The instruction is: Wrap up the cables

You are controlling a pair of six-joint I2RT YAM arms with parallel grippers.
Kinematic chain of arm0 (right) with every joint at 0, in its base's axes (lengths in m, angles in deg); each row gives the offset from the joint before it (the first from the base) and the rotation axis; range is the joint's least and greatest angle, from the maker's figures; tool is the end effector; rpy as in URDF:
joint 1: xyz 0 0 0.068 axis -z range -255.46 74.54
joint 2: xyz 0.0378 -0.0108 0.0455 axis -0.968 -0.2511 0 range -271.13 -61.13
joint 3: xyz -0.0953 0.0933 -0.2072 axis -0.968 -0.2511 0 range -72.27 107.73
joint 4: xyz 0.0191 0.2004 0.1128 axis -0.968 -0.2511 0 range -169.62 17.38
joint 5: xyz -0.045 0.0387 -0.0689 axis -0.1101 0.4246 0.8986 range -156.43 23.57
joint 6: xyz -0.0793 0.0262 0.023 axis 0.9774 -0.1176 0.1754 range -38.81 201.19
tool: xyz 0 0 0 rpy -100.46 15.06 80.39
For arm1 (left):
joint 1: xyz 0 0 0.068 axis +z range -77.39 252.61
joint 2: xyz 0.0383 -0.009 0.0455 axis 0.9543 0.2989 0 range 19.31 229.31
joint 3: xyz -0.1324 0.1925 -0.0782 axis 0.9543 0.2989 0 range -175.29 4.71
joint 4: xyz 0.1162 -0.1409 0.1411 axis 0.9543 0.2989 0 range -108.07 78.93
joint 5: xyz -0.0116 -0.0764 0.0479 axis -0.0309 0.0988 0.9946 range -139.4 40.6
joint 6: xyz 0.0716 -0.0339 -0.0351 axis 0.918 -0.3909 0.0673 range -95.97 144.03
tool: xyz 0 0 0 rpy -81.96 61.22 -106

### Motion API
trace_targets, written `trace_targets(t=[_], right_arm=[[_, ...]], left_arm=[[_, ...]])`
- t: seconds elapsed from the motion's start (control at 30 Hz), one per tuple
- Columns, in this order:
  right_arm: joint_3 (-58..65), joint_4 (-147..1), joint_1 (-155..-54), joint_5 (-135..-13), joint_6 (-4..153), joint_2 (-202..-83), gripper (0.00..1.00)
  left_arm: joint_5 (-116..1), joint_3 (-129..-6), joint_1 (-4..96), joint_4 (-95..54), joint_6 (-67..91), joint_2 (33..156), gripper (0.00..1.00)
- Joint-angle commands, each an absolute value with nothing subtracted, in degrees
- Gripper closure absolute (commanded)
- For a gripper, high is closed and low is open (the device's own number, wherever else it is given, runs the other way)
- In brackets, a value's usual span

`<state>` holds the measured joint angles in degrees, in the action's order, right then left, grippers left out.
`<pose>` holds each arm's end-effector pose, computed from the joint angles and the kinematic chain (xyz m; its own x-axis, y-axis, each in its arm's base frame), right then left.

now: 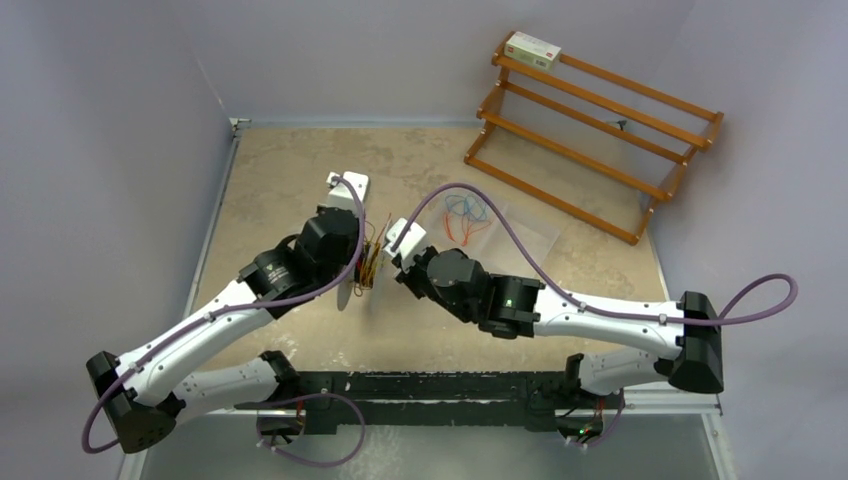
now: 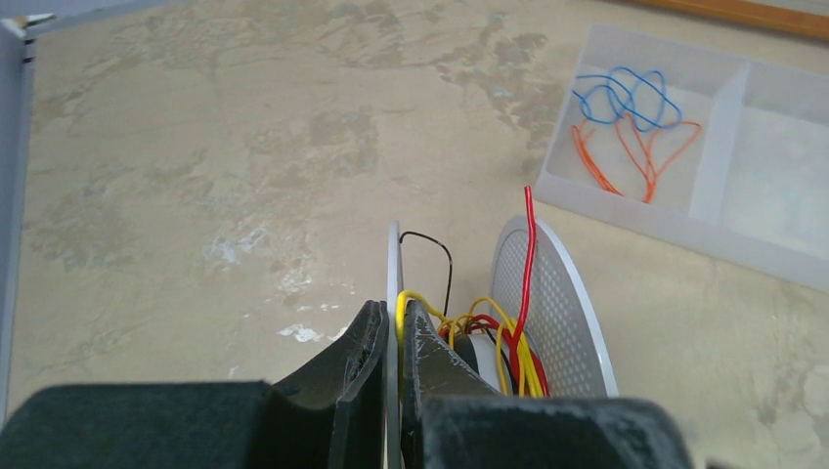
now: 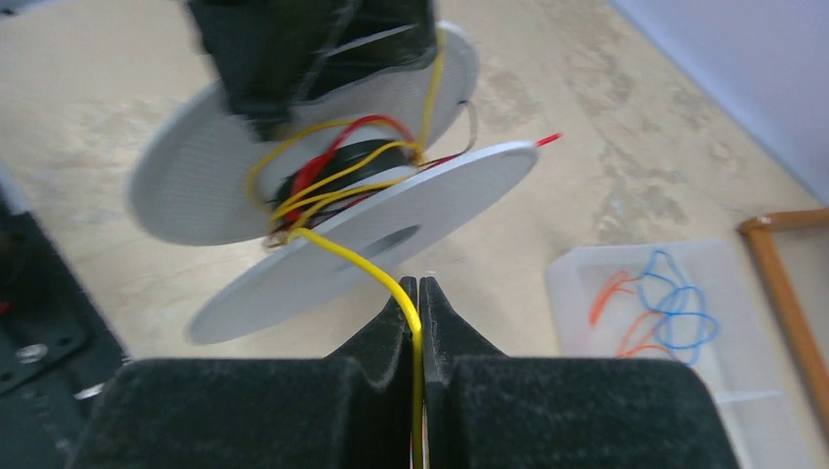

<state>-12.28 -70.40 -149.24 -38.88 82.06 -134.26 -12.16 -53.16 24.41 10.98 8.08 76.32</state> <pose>0.1208 0.2884 0.3232 -0.0420 -0.1922 -0.9805 -0.7251 0.6810 -0.1024 0.1820 -0.1341 0.3113 -0.3682 0.0837 -0.9260 0.1423 0.9893 0.0328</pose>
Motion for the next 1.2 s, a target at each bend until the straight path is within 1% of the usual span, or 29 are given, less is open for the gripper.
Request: trace_targets(t=[0.0, 0.1, 0.3, 0.43, 0.77, 1.07, 1.17], right_arm=[[-9.4, -65.7, -144.6, -33.7, 89.7, -134.0, 1.0], [-10.3, -63.3, -141.4, -33.8, 92.0, -134.2, 1.0], [-12.4, -58.8, -138.2, -32.2, 95.2, -134.9, 1.0], [-14.2, -57.8, -135.7, -33.0, 94.7, -135.3, 1.0], [-20.7, -57.3, -131.1, -37.7, 89.4, -132.9, 1.0], [-28.8, -54.6, -129.4, -40.6, 83.5, -128.6, 0.89], [-30.7, -54.0, -129.2, -41.6, 81.7, -127.1, 0.88]], left_arm=[[-21.3, -54.5, 24.3, 12.5, 13.1, 73.8, 1.0], [-26.6, -54.1, 24.3, 13.9, 14.8, 73.3, 1.0], [-37.4, -54.0, 24.2, 15.4, 17.6, 71.2, 1.0], [-41.7, -54.6, 24.2, 17.0, 18.9, 70.0, 1.0], [-44.8, -56.5, 24.2, 19.3, 19.6, 66.7, 1.0], [-47.1, -59.3, 24.2, 19.0, 18.8, 66.0, 1.0], [-46.9, -60.3, 24.2, 19.1, 18.6, 66.0, 1.0]])
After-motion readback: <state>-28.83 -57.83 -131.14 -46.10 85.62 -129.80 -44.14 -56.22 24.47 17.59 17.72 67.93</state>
